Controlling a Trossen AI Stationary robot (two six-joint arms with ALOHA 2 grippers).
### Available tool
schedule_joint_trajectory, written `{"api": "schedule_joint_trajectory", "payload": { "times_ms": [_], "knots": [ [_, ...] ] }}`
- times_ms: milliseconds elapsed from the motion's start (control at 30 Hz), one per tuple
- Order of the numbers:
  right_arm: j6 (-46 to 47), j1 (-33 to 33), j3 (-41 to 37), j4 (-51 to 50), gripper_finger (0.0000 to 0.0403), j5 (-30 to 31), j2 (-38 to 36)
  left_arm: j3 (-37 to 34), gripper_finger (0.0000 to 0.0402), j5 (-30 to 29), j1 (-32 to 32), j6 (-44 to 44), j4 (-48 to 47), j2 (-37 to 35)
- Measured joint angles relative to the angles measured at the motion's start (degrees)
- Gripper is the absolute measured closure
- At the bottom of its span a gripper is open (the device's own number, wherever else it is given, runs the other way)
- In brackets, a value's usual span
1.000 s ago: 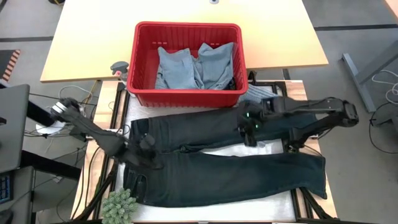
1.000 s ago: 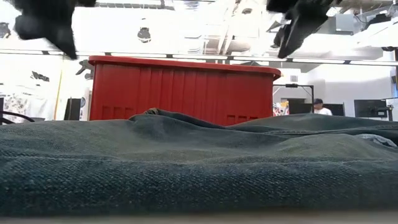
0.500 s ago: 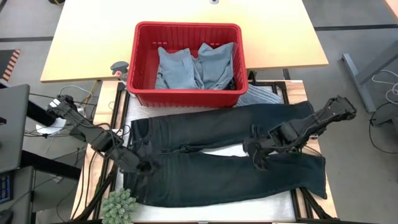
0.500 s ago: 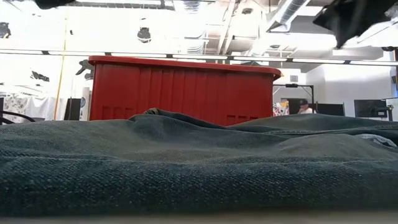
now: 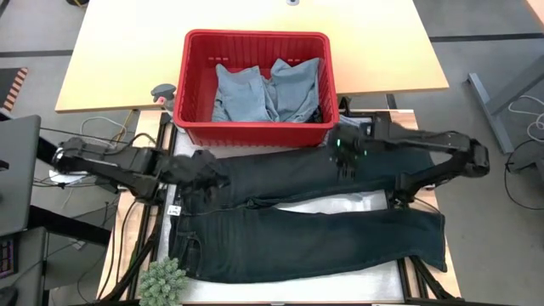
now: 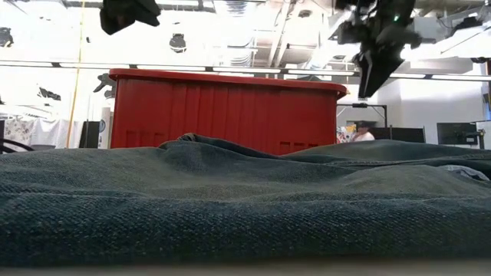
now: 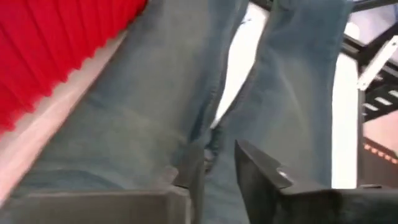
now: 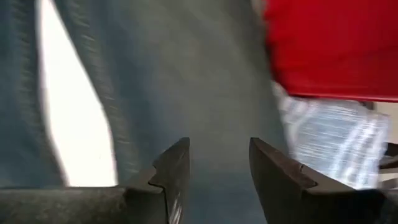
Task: Fold Laundry from Bin
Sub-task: Fold the black pants
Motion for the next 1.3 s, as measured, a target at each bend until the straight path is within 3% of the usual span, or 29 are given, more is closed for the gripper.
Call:
{"api": "schedule_joint_trajectory", "payload": {
  "times_ms": [133,267,467,700,800,1000,1167,1300],
  "knots": [
    [-12.16,-9.92,0.00,0.06,0.0215,-4.18,0.02,0.00,0.0265,3.16,6.06,4.48,-1.37,1.28],
    [-18.69,-18.53,0.00,0.86,0.0215,-7.81,0.38,0.00,0.0220,3.42,12.35,6.47,-4.71,2.80],
    [-22.43,-26.88,0.00,1.05,0.0215,-12.53,2.68,0.00,0.0201,9.59,21.90,13.97,-7.83,5.40],
    [-23.41,-29.03,0.00,0.25,0.0215,-13.92,4.48,0.00,0.0200,10.65,28.63,18.60,-16.32,10.31],
    [-23.74,-29.09,0.00,0.34,0.0215,-13.92,4.44,-0.02,0.0200,8.18,29.52,22.00,-19.70,12.45],
    [-23.44,-29.09,0.00,0.25,0.0215,-13.92,4.44,-5.21,0.0200,8.44,28.42,24.31,-14.40,14.01],
    [-23.12,-29.09,0.00,0.27,0.0215,-13.93,4.44,-11.48,0.0200,2.49,24.27,24.31,-15.10,13.99],
    [-23.10,-29.09,0.00,0.30,0.0215,-13.94,4.44,-15.96,0.0200,3.76,23.96,25.37,-13.27,13.97]
  ]
}}
